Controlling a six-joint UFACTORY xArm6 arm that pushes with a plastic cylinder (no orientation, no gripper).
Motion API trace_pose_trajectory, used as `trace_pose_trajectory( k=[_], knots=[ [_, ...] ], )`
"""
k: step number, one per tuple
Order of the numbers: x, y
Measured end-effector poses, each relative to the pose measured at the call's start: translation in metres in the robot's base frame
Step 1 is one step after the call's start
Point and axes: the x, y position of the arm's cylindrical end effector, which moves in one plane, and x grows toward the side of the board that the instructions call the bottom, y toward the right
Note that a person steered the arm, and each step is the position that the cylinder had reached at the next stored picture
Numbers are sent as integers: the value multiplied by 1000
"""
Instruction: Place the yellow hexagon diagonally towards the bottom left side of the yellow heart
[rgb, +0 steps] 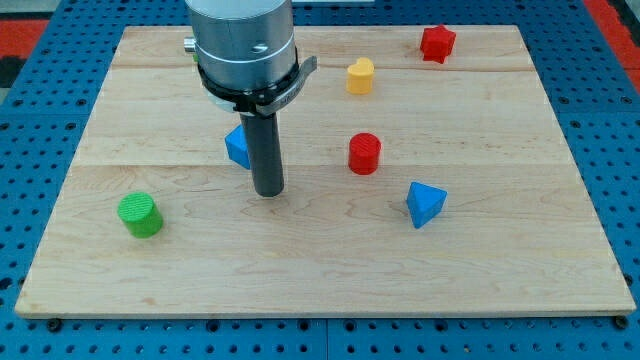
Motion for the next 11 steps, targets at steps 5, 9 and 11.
trace_pose_trajectory(
  k=[5,9,11],
  knots=[
    [-112,30],
    [-200,-76],
    [-159,-44]
  ],
)
